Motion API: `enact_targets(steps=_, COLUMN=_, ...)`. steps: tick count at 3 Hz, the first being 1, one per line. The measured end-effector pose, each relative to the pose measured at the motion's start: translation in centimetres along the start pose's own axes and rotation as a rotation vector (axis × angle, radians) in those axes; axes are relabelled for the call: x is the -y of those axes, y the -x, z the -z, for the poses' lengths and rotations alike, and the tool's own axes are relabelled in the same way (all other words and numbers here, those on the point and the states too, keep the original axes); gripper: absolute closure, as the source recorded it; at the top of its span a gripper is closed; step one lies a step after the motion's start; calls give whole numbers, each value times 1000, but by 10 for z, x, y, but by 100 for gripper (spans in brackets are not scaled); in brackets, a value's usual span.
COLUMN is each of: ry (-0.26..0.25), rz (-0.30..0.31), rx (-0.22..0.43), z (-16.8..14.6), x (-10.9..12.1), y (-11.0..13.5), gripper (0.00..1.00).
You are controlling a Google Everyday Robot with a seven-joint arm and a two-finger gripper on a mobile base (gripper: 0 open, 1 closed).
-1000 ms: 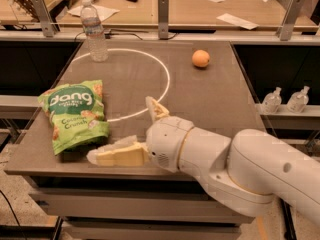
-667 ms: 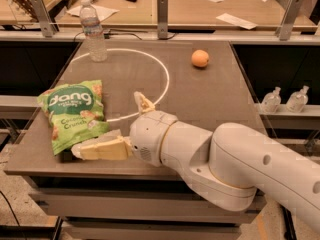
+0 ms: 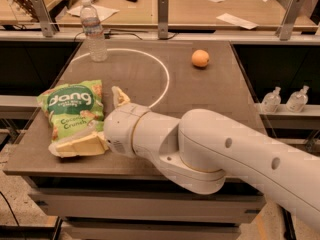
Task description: Move green rice chip bag near orange
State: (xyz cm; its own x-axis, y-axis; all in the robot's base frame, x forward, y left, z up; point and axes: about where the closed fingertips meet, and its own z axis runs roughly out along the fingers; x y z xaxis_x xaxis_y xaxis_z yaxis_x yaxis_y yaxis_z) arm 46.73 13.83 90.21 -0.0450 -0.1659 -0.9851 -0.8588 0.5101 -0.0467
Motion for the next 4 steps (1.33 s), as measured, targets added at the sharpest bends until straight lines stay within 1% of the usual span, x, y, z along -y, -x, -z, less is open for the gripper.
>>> enact_targets(steps=1, ry=39, rz=6, rx=-1, z=-17, x=-8, y=-4, gripper=0)
enact_targets(steps=3, ry=108, rz=-22, rx=-22, z=-44, x=-17, y=-24, gripper=0)
enact_targets(steps=4, ry=134, rz=-22, rx=-50, z=-51, x=-23, y=-38, gripper=0)
